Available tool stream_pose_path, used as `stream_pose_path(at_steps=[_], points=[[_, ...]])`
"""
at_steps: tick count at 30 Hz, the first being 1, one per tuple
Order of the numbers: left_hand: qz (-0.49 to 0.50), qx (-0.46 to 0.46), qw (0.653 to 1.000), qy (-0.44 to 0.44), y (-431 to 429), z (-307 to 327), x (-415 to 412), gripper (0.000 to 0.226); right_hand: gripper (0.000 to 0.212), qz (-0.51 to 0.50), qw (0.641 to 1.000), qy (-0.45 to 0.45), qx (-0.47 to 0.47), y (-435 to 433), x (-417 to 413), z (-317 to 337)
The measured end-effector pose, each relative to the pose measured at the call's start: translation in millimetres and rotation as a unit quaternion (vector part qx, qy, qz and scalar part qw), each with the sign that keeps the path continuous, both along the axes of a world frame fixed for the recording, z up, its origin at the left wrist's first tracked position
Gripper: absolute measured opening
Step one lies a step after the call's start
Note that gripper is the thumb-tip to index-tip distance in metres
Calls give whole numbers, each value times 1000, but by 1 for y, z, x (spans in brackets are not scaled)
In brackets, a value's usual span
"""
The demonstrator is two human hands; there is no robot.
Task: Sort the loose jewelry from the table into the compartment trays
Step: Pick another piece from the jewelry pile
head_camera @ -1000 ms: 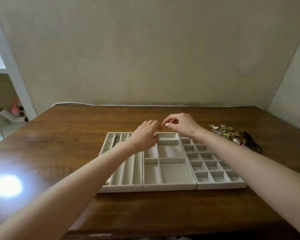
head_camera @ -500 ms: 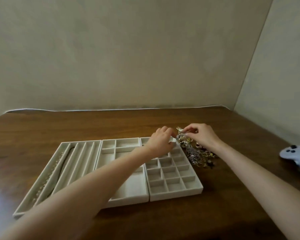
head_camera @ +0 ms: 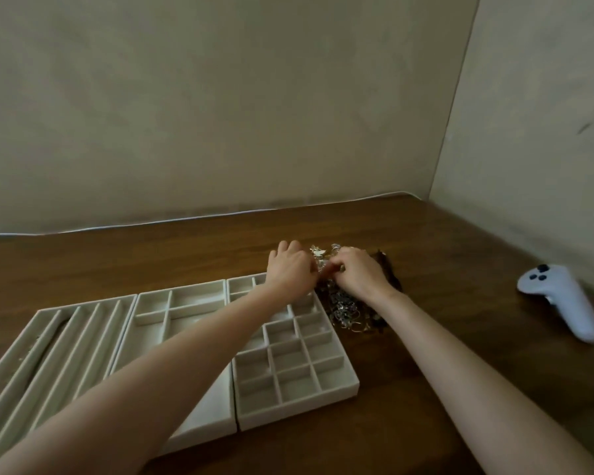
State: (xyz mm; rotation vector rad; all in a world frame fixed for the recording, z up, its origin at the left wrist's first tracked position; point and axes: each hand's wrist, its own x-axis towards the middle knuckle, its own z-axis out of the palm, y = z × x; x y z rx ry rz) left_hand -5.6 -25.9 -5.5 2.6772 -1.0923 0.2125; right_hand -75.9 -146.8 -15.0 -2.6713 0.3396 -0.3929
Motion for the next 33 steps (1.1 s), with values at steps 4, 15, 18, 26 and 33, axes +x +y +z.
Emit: stream_pose_path(at_steps=[4,15,18,26,33], points=[[-4,-4,1000,-1,1,0,4,27,27,6,999,-22,-40,1,-5,-4],[-28,-66,997,36,7,-2,9,29,23,30,996,-12,-77,2,-9,-1],[-40,-125,991,32,10,-1,10,32,20,36,996,-24,-77,-2,-8,-4],[-142,-205,941,227,15,5,2,38,4,31,947,-147,283,-8,-18,9],[-141,-199,945,217,9,7,-2,7,7,32,913,-188,361,-12,-17,9]])
